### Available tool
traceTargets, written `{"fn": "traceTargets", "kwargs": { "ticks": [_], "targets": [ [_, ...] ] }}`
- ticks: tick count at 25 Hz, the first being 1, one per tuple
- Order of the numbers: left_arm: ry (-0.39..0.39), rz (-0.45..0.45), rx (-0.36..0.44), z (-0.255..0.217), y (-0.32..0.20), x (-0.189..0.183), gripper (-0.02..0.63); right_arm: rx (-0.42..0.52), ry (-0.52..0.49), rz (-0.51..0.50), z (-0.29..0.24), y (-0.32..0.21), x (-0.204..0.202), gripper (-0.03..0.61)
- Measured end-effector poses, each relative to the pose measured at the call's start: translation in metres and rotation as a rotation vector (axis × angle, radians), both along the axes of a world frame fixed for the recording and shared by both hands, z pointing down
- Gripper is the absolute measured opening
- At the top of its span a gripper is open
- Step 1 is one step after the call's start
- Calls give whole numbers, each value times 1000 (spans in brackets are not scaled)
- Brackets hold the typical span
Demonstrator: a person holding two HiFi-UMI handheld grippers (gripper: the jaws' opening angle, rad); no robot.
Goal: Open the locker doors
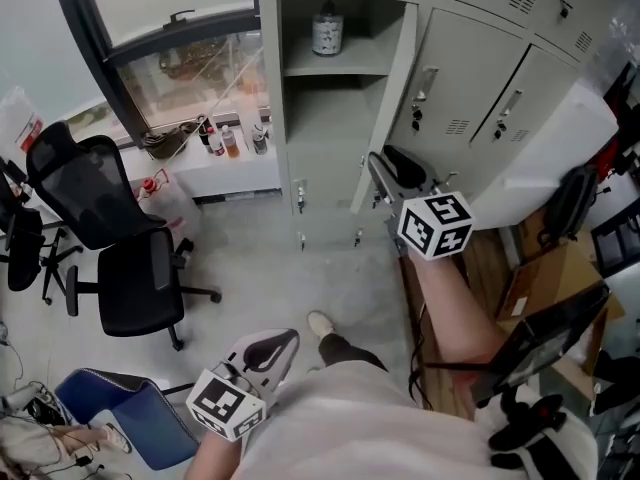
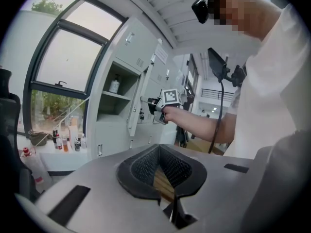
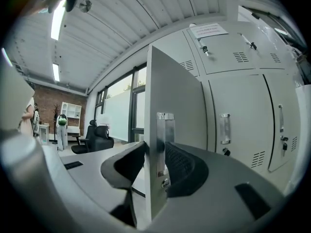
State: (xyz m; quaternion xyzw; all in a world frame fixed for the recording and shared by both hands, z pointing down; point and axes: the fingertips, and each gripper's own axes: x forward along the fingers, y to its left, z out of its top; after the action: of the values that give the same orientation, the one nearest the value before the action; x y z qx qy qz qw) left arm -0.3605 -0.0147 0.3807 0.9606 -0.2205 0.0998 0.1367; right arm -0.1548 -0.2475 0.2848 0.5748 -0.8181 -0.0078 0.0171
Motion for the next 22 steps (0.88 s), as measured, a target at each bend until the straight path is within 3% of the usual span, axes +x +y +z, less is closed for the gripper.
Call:
{"fn": "traceTargets", "kwargs": {
  "ticks": [22],
  "targets": [
    [20,68,10,2,19,17,12,-17,20,169,2,47,98,67]
  ]
}}
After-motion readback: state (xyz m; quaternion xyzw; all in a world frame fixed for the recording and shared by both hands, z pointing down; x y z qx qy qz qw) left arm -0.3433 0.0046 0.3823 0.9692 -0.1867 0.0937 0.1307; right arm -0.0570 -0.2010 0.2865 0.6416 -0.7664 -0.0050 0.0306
